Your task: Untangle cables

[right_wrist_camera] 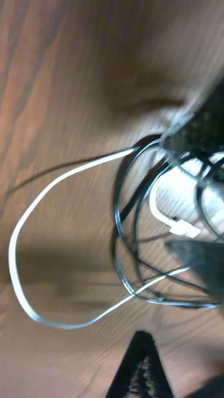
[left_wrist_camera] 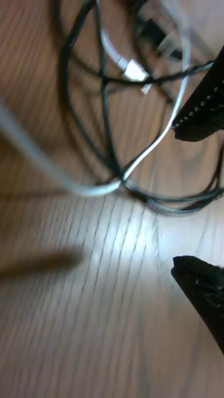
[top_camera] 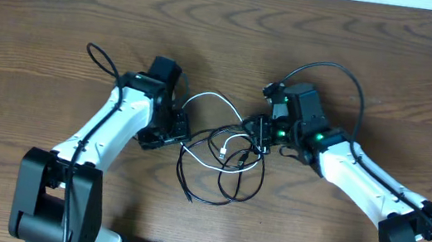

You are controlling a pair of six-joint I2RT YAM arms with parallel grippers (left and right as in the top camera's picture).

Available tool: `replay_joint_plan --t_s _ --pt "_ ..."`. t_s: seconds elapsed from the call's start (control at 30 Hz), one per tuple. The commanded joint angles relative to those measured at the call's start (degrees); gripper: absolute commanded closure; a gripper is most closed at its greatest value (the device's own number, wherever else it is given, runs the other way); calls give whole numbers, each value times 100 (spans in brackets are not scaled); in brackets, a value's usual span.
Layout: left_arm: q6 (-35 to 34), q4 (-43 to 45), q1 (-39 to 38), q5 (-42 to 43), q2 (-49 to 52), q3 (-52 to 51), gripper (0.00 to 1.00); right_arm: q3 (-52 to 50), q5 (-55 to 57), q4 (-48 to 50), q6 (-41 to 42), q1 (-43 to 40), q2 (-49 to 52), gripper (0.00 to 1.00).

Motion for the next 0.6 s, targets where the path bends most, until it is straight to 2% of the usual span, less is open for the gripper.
replay_joint_plan --t_s 0.0,0.03,0.07,0.27,0.3,0.33,0.37,0.4,0.57 --pt "863 -35 61 1045 55 -31 35 -22 -162 -450 -153 -138 -63 84" --pt "863 -35 59 1084 55 -33 35 -22 -13 -592 -131 -138 -63 97" --pt "861 -33 59 1099 55 -35 35 -22 236 -774 -31 -136 -63 99" --pt "863 -59 55 1303 55 -42 35 -22 2247 -1593 1091 -168 -63 99" --pt "870 -68 55 1366 55 -48 35 -22 2295 -1628 1145 -175 -63 97" --pt "916 -79 55 1440 55 -52 35 -22 2288 -1626 1143 -175 -63 88" --pt "997 -76 55 1567 55 -68 35 -22 2218 -1622 1143 -173 -63 72" --pt "1073 -76 52 1687 55 -79 35 -22 2155 -1622 1141 -170 -63 67" --pt "1252 -31 52 2570 55 -81 35 -22 1858 -1644 1128 -170 -63 65"
